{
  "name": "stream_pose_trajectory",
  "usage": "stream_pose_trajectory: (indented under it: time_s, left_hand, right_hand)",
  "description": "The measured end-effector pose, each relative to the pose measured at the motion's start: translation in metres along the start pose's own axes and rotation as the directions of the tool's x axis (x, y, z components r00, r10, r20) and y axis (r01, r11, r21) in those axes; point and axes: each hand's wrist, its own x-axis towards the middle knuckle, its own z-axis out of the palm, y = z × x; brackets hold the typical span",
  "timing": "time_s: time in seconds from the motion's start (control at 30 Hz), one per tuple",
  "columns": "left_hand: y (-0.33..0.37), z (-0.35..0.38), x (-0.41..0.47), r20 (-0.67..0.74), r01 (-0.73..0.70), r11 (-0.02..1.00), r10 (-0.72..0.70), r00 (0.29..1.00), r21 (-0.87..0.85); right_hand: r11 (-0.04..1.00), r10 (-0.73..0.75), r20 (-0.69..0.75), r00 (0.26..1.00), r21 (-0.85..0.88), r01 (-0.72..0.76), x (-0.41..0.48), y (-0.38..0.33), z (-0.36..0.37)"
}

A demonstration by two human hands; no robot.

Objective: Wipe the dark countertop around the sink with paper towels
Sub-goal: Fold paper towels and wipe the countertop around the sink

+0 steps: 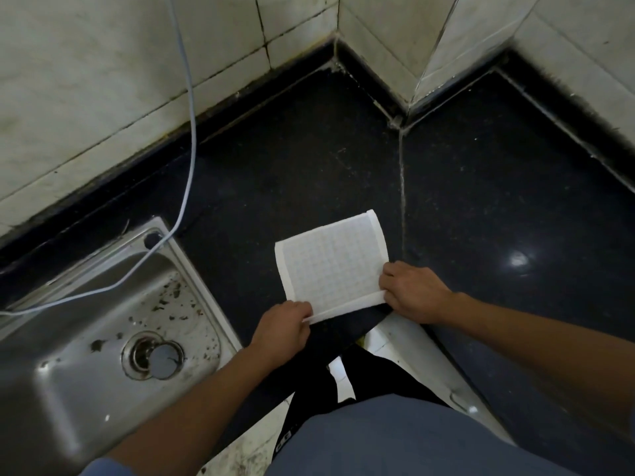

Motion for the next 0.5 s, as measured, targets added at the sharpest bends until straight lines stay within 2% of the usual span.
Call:
stream_pose_trajectory:
  time_s: [0.07,0.17,0.23,0.33,0.5]
  left_hand:
    - [-0.003,-0.011,0.0,0.026,0.042,0.99,-0.039,0.999,-0.136]
    - [-0.009,-0.03,0.012,0.005,0.098,0.965,-0.1,0.995,-0.242]
    - [-0.014,-0.042,0.027,-0.045,0.156,0.945,-0.176,0.983,-0.286]
    - [-0.024,-0.057,0.051,-0.103,0.261,0.893,-0.317,0.943,-0.368]
    - [-0.048,-0.062,0.083,-0.077,0.384,0.801,-0.467,0.881,-0.46]
  right_hand:
    - [0.998,0.035,0.036,0.999,0.058,-0.037,0.0,0.004,-0.007]
    - [0.957,0.174,0.064,0.983,0.226,-0.184,0.01,0.017,-0.028]
    - [0.909,0.262,0.02,0.965,0.331,-0.254,0.022,0.027,-0.043]
    - [0.845,0.343,-0.059,0.938,0.455,-0.28,0.05,0.036,-0.064]
    - [0.828,0.41,-0.067,0.91,0.446,-0.34,0.098,0.039,-0.067]
